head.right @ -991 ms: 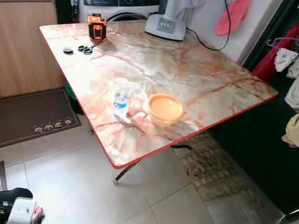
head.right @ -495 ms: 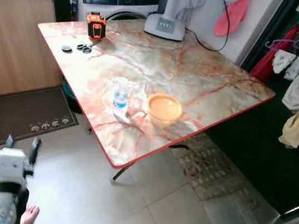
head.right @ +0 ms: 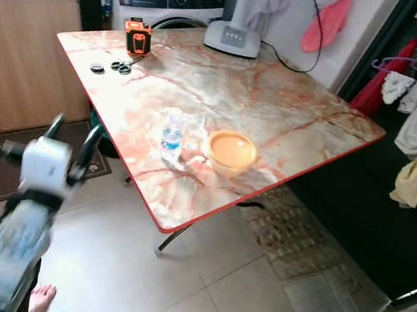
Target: Restocking fridge
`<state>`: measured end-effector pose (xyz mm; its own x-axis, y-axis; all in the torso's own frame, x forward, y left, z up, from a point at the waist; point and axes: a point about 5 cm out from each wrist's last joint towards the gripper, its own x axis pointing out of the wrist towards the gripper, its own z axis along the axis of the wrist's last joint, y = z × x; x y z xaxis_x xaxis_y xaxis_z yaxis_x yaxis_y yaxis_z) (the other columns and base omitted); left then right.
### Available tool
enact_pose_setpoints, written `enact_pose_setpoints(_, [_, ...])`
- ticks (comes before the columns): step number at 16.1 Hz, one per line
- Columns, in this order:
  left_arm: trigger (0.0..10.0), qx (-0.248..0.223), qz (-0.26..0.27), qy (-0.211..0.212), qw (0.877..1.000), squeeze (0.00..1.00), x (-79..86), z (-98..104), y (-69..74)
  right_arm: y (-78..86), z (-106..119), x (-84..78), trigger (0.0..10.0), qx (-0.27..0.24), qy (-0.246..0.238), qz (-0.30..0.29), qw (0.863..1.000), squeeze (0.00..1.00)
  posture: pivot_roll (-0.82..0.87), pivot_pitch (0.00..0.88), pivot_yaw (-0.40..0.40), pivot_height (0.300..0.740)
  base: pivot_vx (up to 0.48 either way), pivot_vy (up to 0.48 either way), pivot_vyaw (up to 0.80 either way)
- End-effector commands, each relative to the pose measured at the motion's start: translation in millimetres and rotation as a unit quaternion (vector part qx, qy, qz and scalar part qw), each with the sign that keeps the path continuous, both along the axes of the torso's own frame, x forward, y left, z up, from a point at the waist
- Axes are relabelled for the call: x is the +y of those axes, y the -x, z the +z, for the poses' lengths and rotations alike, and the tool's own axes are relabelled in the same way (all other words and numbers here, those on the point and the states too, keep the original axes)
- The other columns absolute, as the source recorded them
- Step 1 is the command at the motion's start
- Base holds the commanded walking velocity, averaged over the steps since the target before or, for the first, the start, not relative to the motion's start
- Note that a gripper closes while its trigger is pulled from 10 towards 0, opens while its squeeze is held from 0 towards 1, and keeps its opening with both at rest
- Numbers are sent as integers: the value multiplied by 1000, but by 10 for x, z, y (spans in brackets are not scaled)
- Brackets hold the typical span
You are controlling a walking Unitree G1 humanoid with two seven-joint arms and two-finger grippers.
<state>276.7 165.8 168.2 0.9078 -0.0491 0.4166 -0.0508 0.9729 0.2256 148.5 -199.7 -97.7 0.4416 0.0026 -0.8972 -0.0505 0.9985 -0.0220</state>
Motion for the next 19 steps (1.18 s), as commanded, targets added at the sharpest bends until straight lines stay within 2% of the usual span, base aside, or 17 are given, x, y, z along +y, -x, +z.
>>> enact_pose_setpoints(1, [10000, -5, -26, 18, 999, 0, -92, 148, -22, 1, 3, -21, 10000, -3, 3, -8, 1000, 0, -32, 0, -115, 740, 0, 0, 0])
enact_pose_setpoints(2, [10000, -17, -47, 18, 999, 0, -168, 269, -28, 1, 3, -21, 10000, -3, 3, -8, 1000, 0, -32, 0, -115, 740, 0, 0, 0])
enact_pose_setpoints(5, [10000, -22, -84, -7, 996, 0, -287, 331, 25, 2, 2, -15, 10000, -3, 2, -8, 1000, 0, -29, 0, -113, 740, 0, 0, 0])
enact_pose_setpoints(6, [10000, -21, -85, -15, 996, 0, -302, 300, 65, 0, 2, -13, 10000, -4, 2, -7, 1000, 0, -33, 0, -110, 740, 0, 0, 0])
enact_pose_setpoints(8, [10000, -12, -79, -66, 995, 0, -308, 206, 172, 0, 2, -12, 10000, -5, 2, -9, 1000, 0, -41, 0, -108, 740, 0, 0, 0])
enact_pose_setpoints(11, [10000, 1, -70, -87, 994, 0, -285, 162, 189, -2, 2, -10, 10000, -5, 2, -12, 1000, 0, -39, 0, -103, 740, 0, 0, 0])
enact_pose_setpoints(13, [10000, 3, -52, -63, 997, 0, -259, 202, 141, 5, -1, -4, 10000, -7, -1, -19, 1000, 0, -38, 0, -100, 740, 0, 0, 0])
enact_pose_setpoints(17, [10000, 15, -79, -85, 993, 0, -328, 167, 151, 17, -7, 7, 10000, -4, 2, -12, 1000, 0, -34, 0, -94, 740, 0, 0, 0])
enact_pose_setpoints(19, [10000, 10, -82, -76, 994, 0, -328, 216, 140, 24, -9, 8, 10000, -3, 1, -11, 1000, 0, -33, 0, -93, 740, 0, 0, 0])
